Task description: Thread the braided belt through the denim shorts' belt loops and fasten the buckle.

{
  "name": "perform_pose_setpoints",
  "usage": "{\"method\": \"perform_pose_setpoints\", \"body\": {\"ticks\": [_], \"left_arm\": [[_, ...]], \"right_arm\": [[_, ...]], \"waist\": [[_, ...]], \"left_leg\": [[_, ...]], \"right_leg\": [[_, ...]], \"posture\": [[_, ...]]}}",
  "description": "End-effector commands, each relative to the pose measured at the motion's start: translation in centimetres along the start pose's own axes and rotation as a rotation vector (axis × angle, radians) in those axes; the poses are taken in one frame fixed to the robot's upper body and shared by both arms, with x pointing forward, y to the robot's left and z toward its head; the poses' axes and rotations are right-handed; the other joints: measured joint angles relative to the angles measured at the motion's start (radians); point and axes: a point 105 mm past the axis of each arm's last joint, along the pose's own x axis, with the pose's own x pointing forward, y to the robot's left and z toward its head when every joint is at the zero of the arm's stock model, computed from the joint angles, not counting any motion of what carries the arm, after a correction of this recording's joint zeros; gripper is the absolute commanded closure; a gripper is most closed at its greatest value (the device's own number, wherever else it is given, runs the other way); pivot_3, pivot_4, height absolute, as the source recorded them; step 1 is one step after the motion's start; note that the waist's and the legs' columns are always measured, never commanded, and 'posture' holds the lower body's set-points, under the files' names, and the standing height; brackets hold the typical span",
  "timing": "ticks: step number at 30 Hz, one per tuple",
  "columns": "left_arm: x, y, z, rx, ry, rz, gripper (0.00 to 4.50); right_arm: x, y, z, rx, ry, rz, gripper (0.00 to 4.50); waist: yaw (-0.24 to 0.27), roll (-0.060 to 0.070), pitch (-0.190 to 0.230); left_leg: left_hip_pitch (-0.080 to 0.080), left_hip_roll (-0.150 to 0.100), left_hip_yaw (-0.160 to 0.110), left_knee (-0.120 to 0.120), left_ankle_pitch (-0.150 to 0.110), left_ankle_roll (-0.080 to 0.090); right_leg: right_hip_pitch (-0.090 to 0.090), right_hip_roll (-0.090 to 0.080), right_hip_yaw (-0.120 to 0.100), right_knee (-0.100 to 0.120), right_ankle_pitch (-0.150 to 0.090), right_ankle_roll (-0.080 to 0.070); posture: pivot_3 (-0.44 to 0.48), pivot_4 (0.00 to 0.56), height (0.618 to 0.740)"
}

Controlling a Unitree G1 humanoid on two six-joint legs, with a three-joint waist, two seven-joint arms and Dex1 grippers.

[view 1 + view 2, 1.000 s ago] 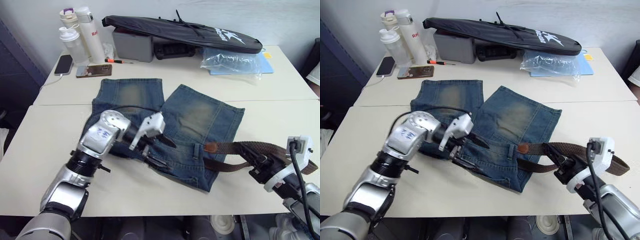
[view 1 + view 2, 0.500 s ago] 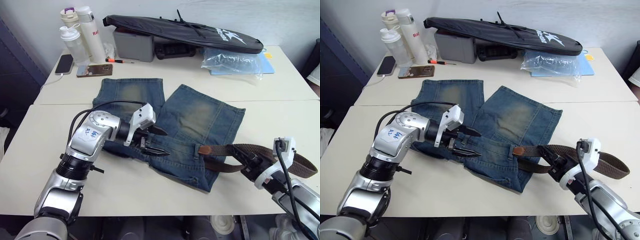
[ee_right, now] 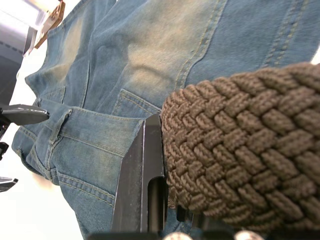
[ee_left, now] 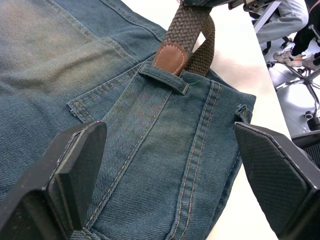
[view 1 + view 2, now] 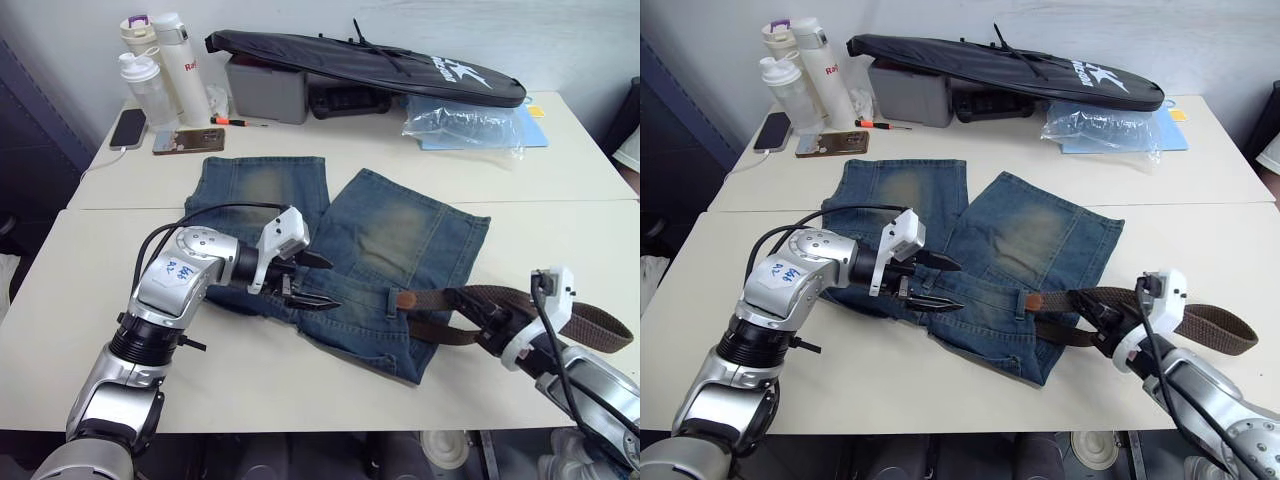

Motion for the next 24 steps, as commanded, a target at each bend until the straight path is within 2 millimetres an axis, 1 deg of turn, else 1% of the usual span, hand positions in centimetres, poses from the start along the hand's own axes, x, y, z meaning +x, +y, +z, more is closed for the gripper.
{"method": "perform_pose_setpoints", "body": {"ticks": [1, 5, 7, 10, 11, 13, 16, 18, 19, 22, 24], "left_arm": [[0.0, -0.6, 1.0, 0.047, -0.026, -0.015, 0.04], [0.1, -0.7, 0.9, 0.043, -0.028, -0.014, 0.04], [0.4, -0.5, 0.8, 0.03, -0.028, -0.003, 0.04], [0.9, 0.0, 0.7, 0.014, -0.018, 0.019, 0.04], [1.1, 0.1, 0.7, 0.008, -0.013, 0.021, 0.04], [1.5, 0.2, 0.7, 0.004, -0.01, 0.025, 0.04], [2.7, 0.2, -0.4, 0.095, 0.057, 0.04, 0.04], [3.4, 0.3, -0.6, 0.136, 0.067, 0.049, 0.04], [3.8, 0.4, -0.8, 0.184, 0.089, 0.059, 0.04], [4.6, 0.9, -0.7, 0.275, 0.103, 0.086, 0.04], [4.9, 1.2, -0.4, 0.3, 0.092, 0.102, 0.04]], "right_arm": [[0.4, 0.8, -0.6, 0.009, 0.013, 0.036, 4.5], [1.3, 0.5, -1.6, 0.03, 0.027, 0.035, 4.5], [2.8, -0.3, -1.9, 0.054, 0.008, 0.005, 4.5], [4.1, 0.0, -2.6, 0.067, 0.007, 0.017, 4.5], [4.4, 0.2, -2.8, 0.076, 0.004, 0.023, 4.5], [4.8, 0.8, -3.1, 0.073, 0.012, 0.041, 4.5], [5.7, 2.0, -3.8, 0.062, 0.027, 0.062, 4.5], [6.1, 2.2, -4.3, 0.064, 0.034, 0.062, 4.5], [6.3, 2.3, -4.5, 0.07, 0.035, 0.06, 4.5], [6.7, 2.6, -5.3, 0.088, 0.039, 0.057, 4.5], [6.7, 2.7, -5.5, 0.098, 0.04, 0.056, 4.5]], "waist": [[0.0, 0.0, 0.0], [-0.001, 0.0, 0.0], [-0.002, -0.001, 0.0], [-0.006, 0.0, -0.001], [-0.006, 0.0, -0.001], [-0.007, 0.0, -0.001], [-0.013, 0.0, -0.001], [-0.021, 0.0, -0.001], [-0.022, 0.0, -0.001], [-0.024, 0.0, -0.001], [-0.024, 0.0, -0.001]], "left_leg": [[0.0, 0.0, 0.0, 0.0, 0.0, 0.0], [0.0, 0.0, 0.0, 0.0, 0.0, 0.0], [0.0, 0.0, 0.0, 0.0, 0.0, 0.0], [0.0, 0.0, 0.0, 0.001, 0.0, 0.0], [0.0, 0.0, 0.0, 0.0, 0.0, 0.0], [0.0, 0.0, 0.0, 0.0, 0.0, 0.0], [0.0, 0.0, 0.0, 0.0, 0.0, 0.0], [0.0, 0.0, 0.0, 0.0, 0.0, 0.0], [0.0, 0.0, 0.0, -0.001, 0.0, 0.0], [0.0, 0.0, 0.0, -0.001, 0.001, 0.0], [0.0, 0.0, 0.001, -0.001, 0.001, 0.0]], "right_leg": [[0.0, 0.0, 0.0, 0.0, 0.0, 0.0], [0.0, 0.0, 0.0, 0.0, 0.0, 0.0], [0.0, 0.0, 0.0, 0.0, 0.0, 0.0], [0.0, 0.0, 0.0, 0.001, 0.0, 0.001], [-0.001, 0.0, 0.0, 0.006, 0.0, 0.001], [-0.001, 0.0, 0.0, 0.006, 0.0, 0.001], [-0.002, 0.0, 0.0, 0.007, 0.0, 0.001], [-0.002, 0.0, 0.0, 0.007, 0.0, 0.001], [-0.002, 0.0, 0.0, 0.007, 0.0, 0.001], [-0.003, 0.0, 0.0, 0.007, 0.0, 0.001], [-0.003, 0.0, 0.0, 0.007, 0.0, 0.001]], "posture": [[0.0, 0.15, 0.74], [0.0, 0.15, 0.74], [0.0, 0.15, 0.74], [0.0, 0.15, 0.74], [0.0, 0.15, 0.74], [0.0, 0.15, 0.74], [0.0, 0.15, 0.74], [0.0, 0.15, 0.74], [0.0, 0.15, 0.74], [0.0, 0.15, 0.74], [0.0, 0.15, 0.74]]}}
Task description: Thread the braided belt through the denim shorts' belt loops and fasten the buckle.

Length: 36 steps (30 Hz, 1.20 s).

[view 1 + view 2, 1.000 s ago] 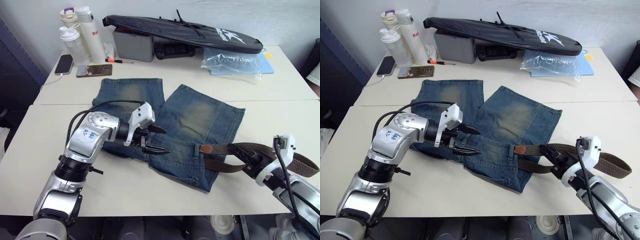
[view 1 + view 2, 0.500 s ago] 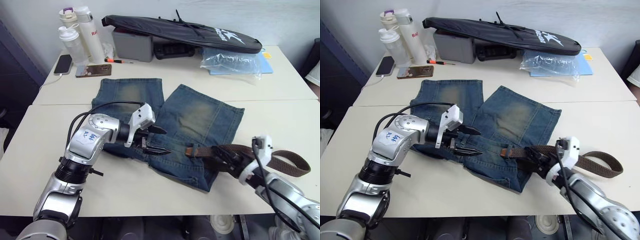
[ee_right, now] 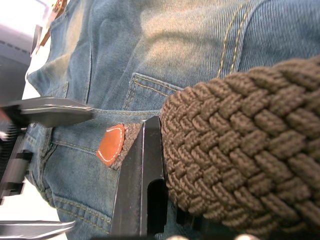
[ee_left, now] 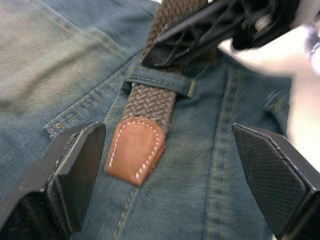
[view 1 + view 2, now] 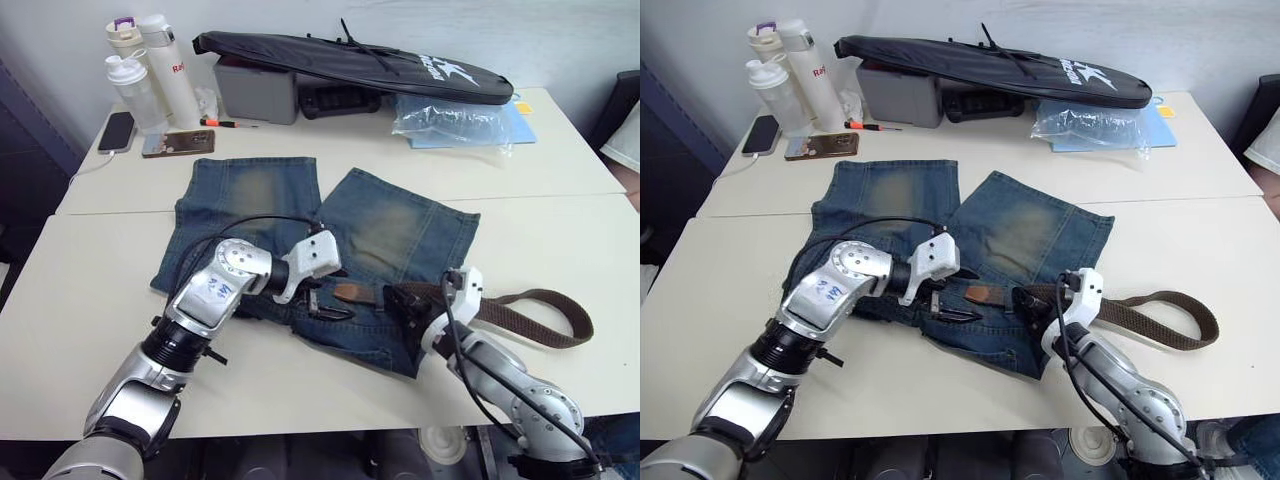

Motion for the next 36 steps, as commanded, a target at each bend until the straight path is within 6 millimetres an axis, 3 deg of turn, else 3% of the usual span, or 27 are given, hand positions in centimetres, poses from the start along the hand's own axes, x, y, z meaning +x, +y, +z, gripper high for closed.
{"method": "perform_pose_setpoints", "body": {"ticks": [1, 6, 9, 13, 24, 36], "left_arm": [[0.4, 1.2, 1.5, 0.138, -0.023, 0.066, 0.04], [0.6, 3.1, 1.4, 0.247, 0.0, 0.145, 0.04], [0.8, 3.4, 0.6, 0.299, 0.037, 0.134, 0.71], [1.4, 3.0, 0.4, 0.356, 0.041, 0.091, 2.34], [1.4, 2.9, 0.9, 0.375, -0.024, 0.066, 2.34], [2.3, 1.1, -0.3, 0.358, -0.012, -0.034, 2.34]], "right_arm": [[0.2, 0.7, -0.8, 0.015, 0.006, 0.014, 4.5], [-0.3, -0.2, 0.0, 0.023, -0.033, -0.017, 4.5], [-0.3, -0.3, 0.1, 0.022, -0.041, -0.021, 4.5], [-0.2, -0.2, 0.4, 0.023, -0.056, -0.02, 4.5], [0.0, -0.4, 0.6, 0.014, -0.069, -0.024, 4.5], [0.2, -0.4, 1.0, 0.001, -0.072, -0.022, 4.5]], "waist": [[-0.001, 0.0, 0.0], [-0.002, 0.0, 0.0], [-0.001, 0.0, 0.0], [-0.001, 0.0, 0.0], [-0.001, 0.0, 0.0], [-0.001, 0.0, -0.001]], "left_leg": [[0.0, 0.0, 0.0, 0.0, 0.0, 0.0], [0.0, 0.0, 0.0, 0.0, 0.0, 0.0], [0.0, 0.0, 0.001, 0.0, 0.0, 0.0], [0.0, 0.0, 0.001, 0.0, 0.0, 0.0], [0.0, 0.0, 0.001, 0.0, 0.0, 0.0], [0.0, 0.0, 0.001, 0.0, 0.0, 0.0]], "right_leg": [[0.0, 0.0, 0.0, 0.0, 0.0, 0.0], [-0.001, 0.0, 0.0, 0.001, 0.0, 0.0], [-0.001, 0.0, 0.0, 0.001, 0.0, 0.0], [-0.001, 0.0, 0.0, 0.001, 0.0, 0.0], [-0.001, 0.0, 0.0, 0.001, 0.0, 0.0], [-0.001, 0.0, 0.0, 0.002, 0.0, 0.0]], "posture": [[0.0, 0.15, 0.74], [0.0, 0.15, 0.74], [0.0, 0.15, 0.74], [0.0, 0.15, 0.74], [0.0, 0.15, 0.74], [0.0, 0.15, 0.74]]}}
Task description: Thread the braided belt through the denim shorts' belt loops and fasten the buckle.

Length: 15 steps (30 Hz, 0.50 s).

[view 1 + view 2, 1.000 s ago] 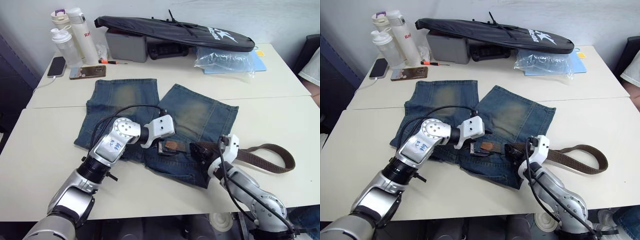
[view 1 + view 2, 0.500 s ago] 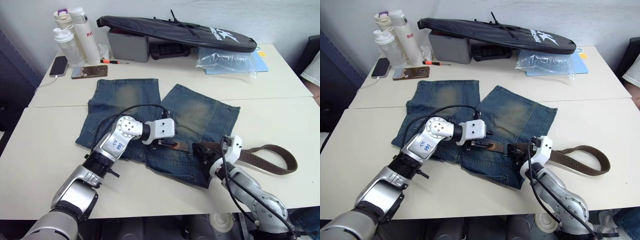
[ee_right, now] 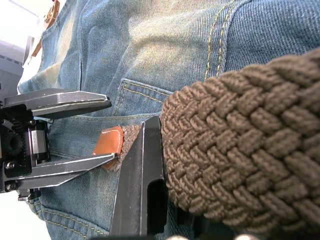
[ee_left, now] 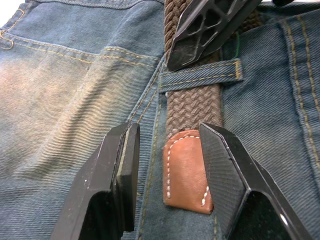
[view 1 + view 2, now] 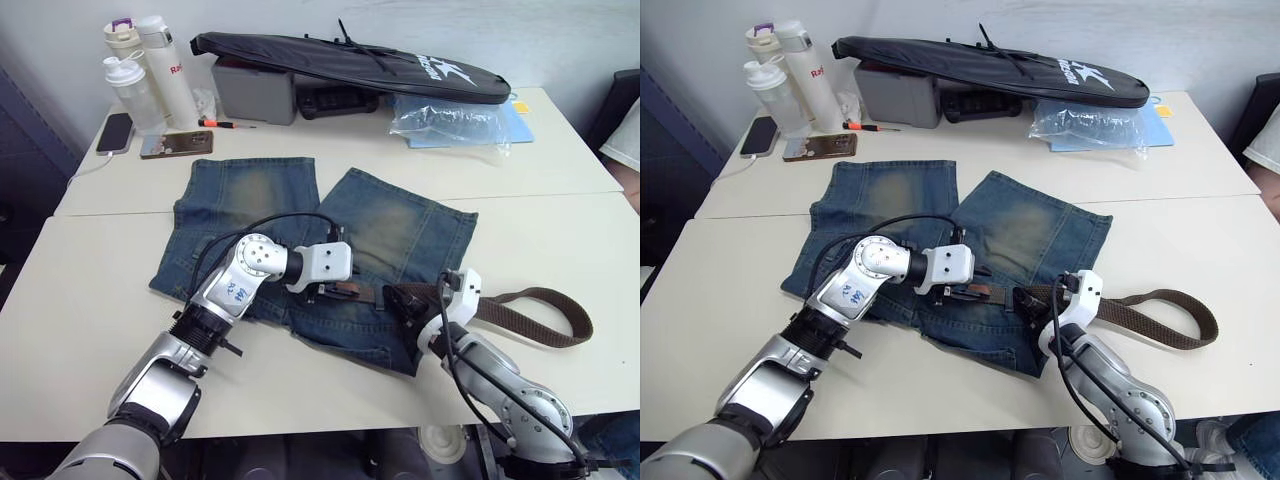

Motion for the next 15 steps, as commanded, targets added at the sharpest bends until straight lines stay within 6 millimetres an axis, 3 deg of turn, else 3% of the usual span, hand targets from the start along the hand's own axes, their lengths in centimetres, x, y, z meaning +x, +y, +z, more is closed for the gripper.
{"method": "perform_pose_setpoints", "body": {"ticks": [1, 5, 15], "left_arm": [[0.4, -0.8, 0.3, -0.021, -0.023, -0.043, 2.34], [0.2, -1.2, 0.3, -0.027, -0.022, -0.091, 2.34], [0.8, 0.3, -0.7, -0.034, 0.056, -0.008, 2.34]], "right_arm": [[0.0, 0.1, 0.9, 0.0, -0.038, 0.008, 4.5], [0.0, 0.1, 0.9, 0.0, -0.04, 0.008, 4.5], [0.1, 0.2, 1.1, -0.005, -0.045, 0.008, 4.5]], "waist": [[0.0, 0.0, 0.0], [0.0, 0.0, 0.0], [0.002, 0.0, 0.0]], "left_leg": [[0.0, 0.0, 0.0, 0.0, 0.0, 0.0], [0.0, 0.0, 0.0, 0.0, 0.0, 0.0], [0.0, 0.0, 0.0, 0.0, 0.0, 0.0]], "right_leg": [[0.0, 0.0, 0.0, 0.0, 0.0, 0.0], [0.0, 0.0, 0.0, 0.0, 0.0, 0.0], [0.0, 0.0, 0.0, 0.0, 0.0, 0.0]], "posture": [[0.0, 0.15, 0.74], [0.0, 0.15, 0.74], [0.0, 0.15, 0.74]]}}
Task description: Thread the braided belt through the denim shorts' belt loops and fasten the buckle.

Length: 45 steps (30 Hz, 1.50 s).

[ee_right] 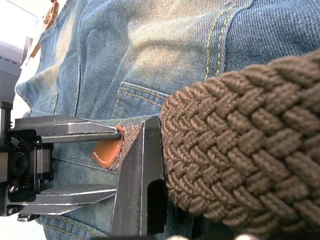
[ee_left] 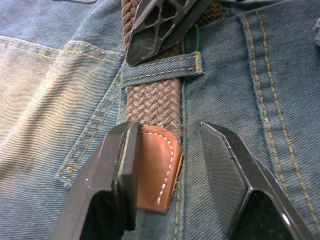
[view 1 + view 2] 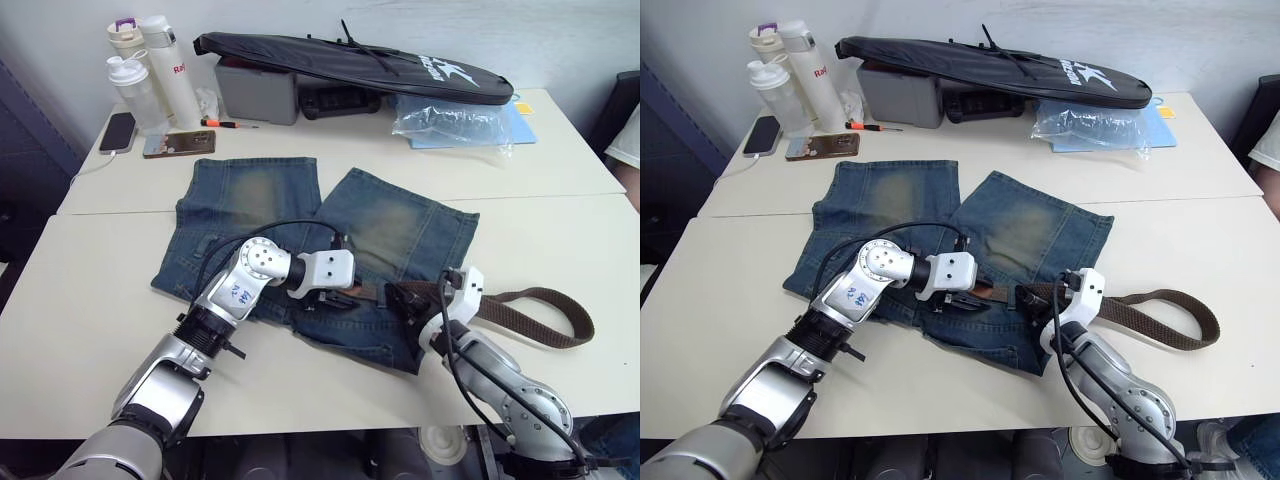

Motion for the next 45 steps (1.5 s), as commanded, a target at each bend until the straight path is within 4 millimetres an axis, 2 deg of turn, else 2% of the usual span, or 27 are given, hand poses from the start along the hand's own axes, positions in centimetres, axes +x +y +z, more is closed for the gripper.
{"method": "perform_pose_setpoints", "body": {"ticks": [1, 11, 12, 17, 23, 27, 29, 33, 35, 38, 41, 43, 45], "left_arm": [[0.2, 0.8, -0.5, -0.007, 0.049, 0.037, 2.34], [0.4, 0.5, -1.6, 0.004, 0.119, 0.015, 2.34], [0.5, 0.5, -1.4, -0.004, 0.108, 0.011, 2.84], [0.6, 0.6, -0.5, -0.044, 0.057, 0.004, 4.47], [-0.1, 1.5, 0.7, -0.092, 0.004, 0.029, 4.47], [-0.2, 1.6, 1.0, -0.106, -0.005, 0.033, 4.5], [-0.2, 1.6, 1.0, -0.107, -0.003, 0.033, 4.5], [-0.2, 1.6, 0.9, -0.107, 0.001, 0.033, 4.5], [-0.2, 1.6, 0.9, -0.106, 0.002, 0.03, 4.5], [-0.2, 1.6, 0.9, -0.104, 0.002, 0.028, 4.5], [-0.1, 1.5, 1.0, -0.099, 0.0, 0.019, 4.5], [0.0, 1.4, 1.2, -0.086, -0.007, 0.01, 4.5], [0.1, 1.4, 1.4, -0.084, -0.013, 0.005, 4.5]], "right_arm": [[0.0, 0.3, 0.7, 0.001, -0.029, 0.018, 4.5], [0.1, 0.4, 0.7, 0.002, -0.032, 0.02, 4.5], [0.1, 0.5, 0.7, 0.002, -0.033, 0.02, 4.5], [0.1, 0.4, 0.5, 0.001, -0.031, 0.017, 4.5], [-0.5, 0.5, 0.4, 0.005, -0.018, 0.049, 4.5], [-1.5, 0.6, 0.5, 0.001, -0.01, 0.073, 2.95], [-2.5, 1.0, 0.8, -0.021, -0.008, 0.107, 1.97], [-5.0, 2.3, 1.3, -0.171, 0.02, 0.191, 0.04], [-6.1, 3.1, 0.9, -0.283, 0.072, 0.244, 0.04], [-6.7, 4.2, 0.8, -0.449, 0.1, 0.295, 0.04], [-7.0, 5.8, 0.1, -0.712, 0.185, 0.399, 0.04], [-6.9, 5.8, -0.7, -0.901, 0.285, 0.423, 0.04], [-6.6, 5.5, -1.6, -1.011, 0.366, 0.441, 0.04]], "waist": [[0.001, 0.0, 0.0], [-0.001, 0.0, 0.0], [-0.001, 0.0, 0.0], [0.002, -0.001, -0.004], [0.001, -0.001, -0.004], [0.0, -0.002, -0.004], [-0.001, -0.002, -0.004], [0.001, -0.002, -0.004], [0.001, -0.002, -0.004], [0.001, -0.003, -0.004], [0.001, -0.003, -0.004], [0.0, -0.003, -0.003], [0.001, -0.006, -0.003]], "left_leg": [[0.0, 0.0, 0.0, 0.0, 0.0, 0.0], [0.0, 0.0, 0.0, 0.0, 0.0, 0.0], [0.0, 0.0, 0.0, 0.0, 0.0, 0.0], [0.0, 0.0, 0.0, 0.001, 0.0, 0.0], [0.0, 0.0, 0.0, 0.0, 0.0, 0.0], [0.0, 0.0, 0.0, 0.0, 0.0, 0.0], [0.0, 0.0, 0.0, 0.0, 0.0, 0.0], [0.0, 0.0, 0.0, 0.0, 0.0, 0.001], [0.0, 0.0, 0.0, 0.0, 0.0, 0.001], [0.0, 0.0, 0.0, 0.0, 0.0, 0.001], [0.0, 0.0, -0.001, 0.0, 0.0, 0.001], [0.0, 0.0, -0.001, 0.001, 0.0, 0.001], [0.0, 0.0, -0.001, 0.001, 0.0, 0.001]], "right_leg": [[0.0, 0.0, 0.0, 0.0, 0.0, 0.0], [0.0, 0.0, 0.0, 0.0, 0.0, 0.0], [0.0, 0.0, 0.0, 0.0, 0.0, 0.0], [0.001, 0.0, 0.0, 0.0, 0.0, 0.0], [0.001, 0.0, 0.0, 0.0, 0.0, 0.0], [0.001, 0.0, 0.0, -0.001, 0.0, 0.0], [0.001, 0.0, 0.0, -0.001, 0.0, 0.0], [0.0, 0.0, 0.0, -0.001, 0.0, 0.0], [0.0, 0.0, 0.0, -0.001, 0.0, 0.0], [0.0, 0.0, 0.0, -0.004, 0.0, 0.0], [0.0, 0.0, 0.0, -0.005, 0.0, -0.001], [0.0, 0.0, 0.0, -0.005, 0.0, -0.001], [0.0, 0.0, 0.0, -0.006, -0.002, -0.003]], "posture": [[0.0, 0.15, 0.74], [0.0, 0.15, 0.74], [0.0, 0.15, 0.74], [0.0, 0.15, 0.74], [0.0, 0.15, 0.74], [0.0, 0.15, 0.74], [0.0, 0.15, 0.74], [0.0, 0.15, 0.74], [0.0, 0.15, 0.74], [0.0, 0.15, 0.74], [0.0, 0.15, 0.74], [0.0, 0.15, 0.74], [0.0, 0.15, 0.74]]}}
